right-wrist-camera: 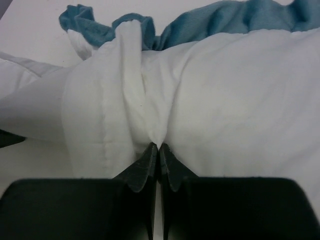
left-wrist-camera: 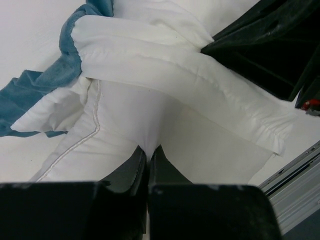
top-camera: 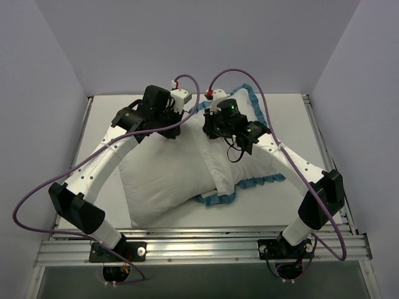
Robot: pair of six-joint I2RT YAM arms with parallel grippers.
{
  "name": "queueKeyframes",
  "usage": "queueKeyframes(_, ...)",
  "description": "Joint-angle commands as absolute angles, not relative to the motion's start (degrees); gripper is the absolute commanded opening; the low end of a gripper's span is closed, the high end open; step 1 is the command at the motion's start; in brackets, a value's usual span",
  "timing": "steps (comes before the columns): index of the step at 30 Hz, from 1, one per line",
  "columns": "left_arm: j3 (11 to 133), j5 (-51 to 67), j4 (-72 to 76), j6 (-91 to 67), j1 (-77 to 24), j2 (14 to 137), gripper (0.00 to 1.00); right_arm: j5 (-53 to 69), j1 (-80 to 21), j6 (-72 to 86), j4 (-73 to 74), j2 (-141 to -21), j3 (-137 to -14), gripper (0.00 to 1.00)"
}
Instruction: Remove the pillowcase from the pillow
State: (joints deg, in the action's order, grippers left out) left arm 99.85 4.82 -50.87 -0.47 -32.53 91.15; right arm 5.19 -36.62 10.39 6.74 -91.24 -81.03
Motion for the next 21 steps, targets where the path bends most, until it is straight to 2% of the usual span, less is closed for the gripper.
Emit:
queueKeyframes(1,101.51,1.15,-45.17,-1.76,-32.0,84.12,0.02,-2.55,-32.18,10.37,10.1,-91.32,-81.38,0.0)
queueKeyframes(6,102.3,-5.26,-48.69,-4.13,-31.03,79.9,0.02,-6.5,-19.27,15.89,11.86,-88.42,-83.58,0.0)
queueKeyframes(11,101.69,-7.47,-51.94,-6.85,-30.67,73.85,0.02,-2.38,-2.48,23.46,12.04,-86.75,-84.64,0.0)
queueKeyframes(14,99.41,-8.96,-53.26,-8.87,-30.59,69.37,0.02,-1.84,3.75,26.01,13.18,-87.01,-86.39,0.0)
queueKeyframes(21,92.56,-12.83,-57.39,-12.48,-27.08,61.53,0.02,-2.73,9.75,28.65,14.42,-87.54,-88.68,0.0)
